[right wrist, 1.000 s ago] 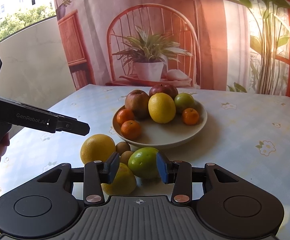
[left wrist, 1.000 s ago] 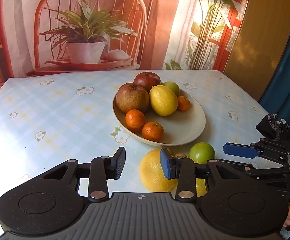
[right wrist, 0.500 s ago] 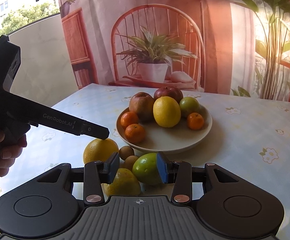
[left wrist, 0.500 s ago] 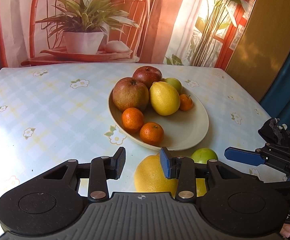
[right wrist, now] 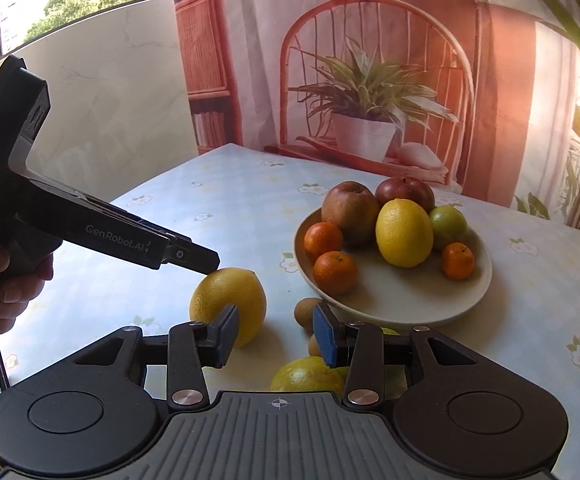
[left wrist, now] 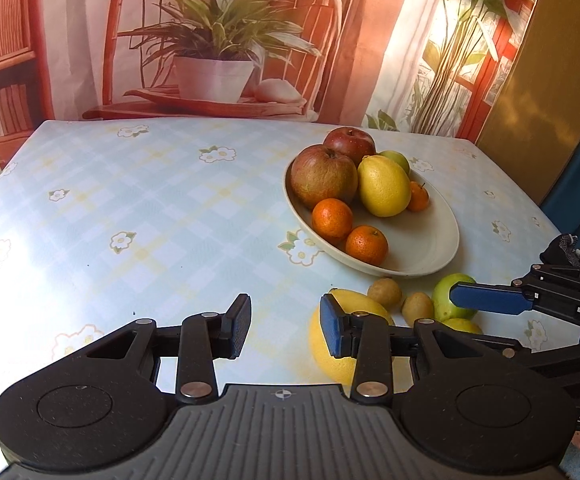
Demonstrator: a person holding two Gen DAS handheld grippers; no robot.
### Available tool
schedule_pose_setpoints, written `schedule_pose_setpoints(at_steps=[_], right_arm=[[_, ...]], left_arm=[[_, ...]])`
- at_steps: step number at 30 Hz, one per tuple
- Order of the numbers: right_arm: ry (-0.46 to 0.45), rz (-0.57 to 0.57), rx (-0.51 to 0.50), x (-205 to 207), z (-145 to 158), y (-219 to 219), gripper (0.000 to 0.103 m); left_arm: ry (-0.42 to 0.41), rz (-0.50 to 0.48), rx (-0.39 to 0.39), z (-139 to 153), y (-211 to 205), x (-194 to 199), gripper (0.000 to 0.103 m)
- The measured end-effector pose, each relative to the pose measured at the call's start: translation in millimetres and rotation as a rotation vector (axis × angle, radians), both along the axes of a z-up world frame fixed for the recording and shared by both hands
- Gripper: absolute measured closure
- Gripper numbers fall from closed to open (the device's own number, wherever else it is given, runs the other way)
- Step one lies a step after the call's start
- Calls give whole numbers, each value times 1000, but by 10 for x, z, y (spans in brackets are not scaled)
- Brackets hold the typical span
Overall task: Organize fruits
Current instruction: 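Close the left tool on the yellow grapefruit while the right tool approaches the green citrus, then carry the yellow grapefruit onto the plate with the left tool and release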
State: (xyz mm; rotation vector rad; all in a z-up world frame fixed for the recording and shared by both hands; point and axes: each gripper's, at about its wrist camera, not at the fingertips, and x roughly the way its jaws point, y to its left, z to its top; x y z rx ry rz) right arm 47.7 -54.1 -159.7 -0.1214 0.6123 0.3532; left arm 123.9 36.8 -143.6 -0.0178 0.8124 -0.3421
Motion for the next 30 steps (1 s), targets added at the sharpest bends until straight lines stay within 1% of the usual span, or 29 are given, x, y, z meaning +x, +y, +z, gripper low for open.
schedule_pose_setpoints(at_steps=[3, 5, 6, 9, 11, 13, 16, 17, 20, 24, 30], right_arm=[[30, 27, -9, 62, -40, 128, 65], [46, 42, -20, 99, -58, 201, 64], [54, 49, -32, 118, -67, 244, 62], [74, 47, -54, 177, -106, 312, 60], [76, 39, -55, 209, -115, 324, 60], [74, 32, -60, 234, -112, 332, 63], [67, 34, -72, 246, -101, 337, 66], [67, 37, -75, 245, -101, 339, 66], [69, 42, -85, 238, -104, 341, 66], [71, 43, -86, 196, -116, 338, 68], [85, 44, -75, 118, -144, 307, 68]], left_arm=[[37, -8, 9, -58, 12, -4, 64], [70, -23, -3, -131, 31, -21, 64], [73, -22, -9, -156, 43, -34, 64], [79, -4, -27, -180, 80, -32, 64], [80, 7, -49, -168, 118, -20, 64], [80, 21, -72, -143, 157, 2, 64], [81, 64, -139, -83, 223, 80, 64], [83, 79, -172, -63, 234, 120, 64], [99, 91, -230, -46, 202, 236, 64], [140, 76, -264, -96, 72, 330, 64], [150, 38, -298, -116, 37, 305, 64]])
